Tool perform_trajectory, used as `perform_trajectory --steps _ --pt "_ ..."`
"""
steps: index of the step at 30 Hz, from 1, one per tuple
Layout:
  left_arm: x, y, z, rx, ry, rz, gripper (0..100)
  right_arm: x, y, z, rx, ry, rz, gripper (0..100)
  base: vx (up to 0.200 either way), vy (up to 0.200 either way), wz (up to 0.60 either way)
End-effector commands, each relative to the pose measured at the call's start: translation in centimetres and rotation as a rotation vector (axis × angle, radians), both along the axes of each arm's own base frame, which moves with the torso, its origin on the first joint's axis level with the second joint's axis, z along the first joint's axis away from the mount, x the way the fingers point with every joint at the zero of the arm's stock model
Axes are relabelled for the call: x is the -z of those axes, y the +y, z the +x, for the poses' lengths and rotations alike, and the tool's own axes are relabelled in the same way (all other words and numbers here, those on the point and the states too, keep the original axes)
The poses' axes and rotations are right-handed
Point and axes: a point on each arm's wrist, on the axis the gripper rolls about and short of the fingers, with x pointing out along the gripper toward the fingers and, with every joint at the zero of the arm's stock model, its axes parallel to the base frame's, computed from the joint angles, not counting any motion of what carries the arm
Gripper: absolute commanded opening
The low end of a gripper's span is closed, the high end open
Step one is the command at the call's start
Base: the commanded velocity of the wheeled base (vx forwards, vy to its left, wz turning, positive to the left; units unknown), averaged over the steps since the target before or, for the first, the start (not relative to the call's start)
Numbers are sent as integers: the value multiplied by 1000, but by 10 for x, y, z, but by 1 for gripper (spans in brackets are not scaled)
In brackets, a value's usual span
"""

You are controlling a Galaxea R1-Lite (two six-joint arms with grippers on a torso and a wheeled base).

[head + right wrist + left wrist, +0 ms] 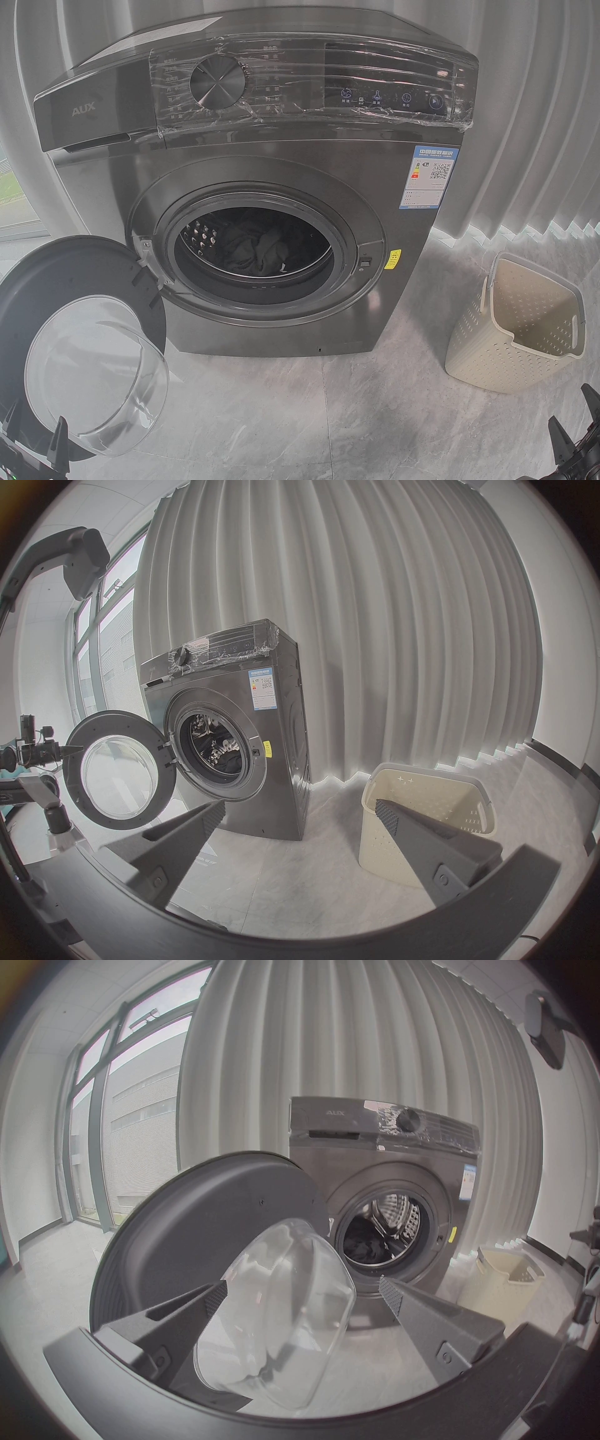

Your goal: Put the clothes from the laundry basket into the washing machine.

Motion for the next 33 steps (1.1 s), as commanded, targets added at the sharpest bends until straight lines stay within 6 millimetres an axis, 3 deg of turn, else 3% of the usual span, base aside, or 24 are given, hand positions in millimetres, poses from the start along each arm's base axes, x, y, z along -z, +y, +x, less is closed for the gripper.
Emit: perform_trajectory --steps 1,13,19,33 --pt "8 -1 1 38 43 19 100 2 0 0 -4 0 -3 100 0 0 0" --pt "10 -2 1 88 60 50 100 2 0 0 -7 2 3 100 0 0 0" --pt "10 -2 1 88 63 50 100 2 0 0 -8 1 14 100 -200 0 0" --pt "10 -2 1 88 63 50 100 1 0 0 -7 6 44 100 0 0 0"
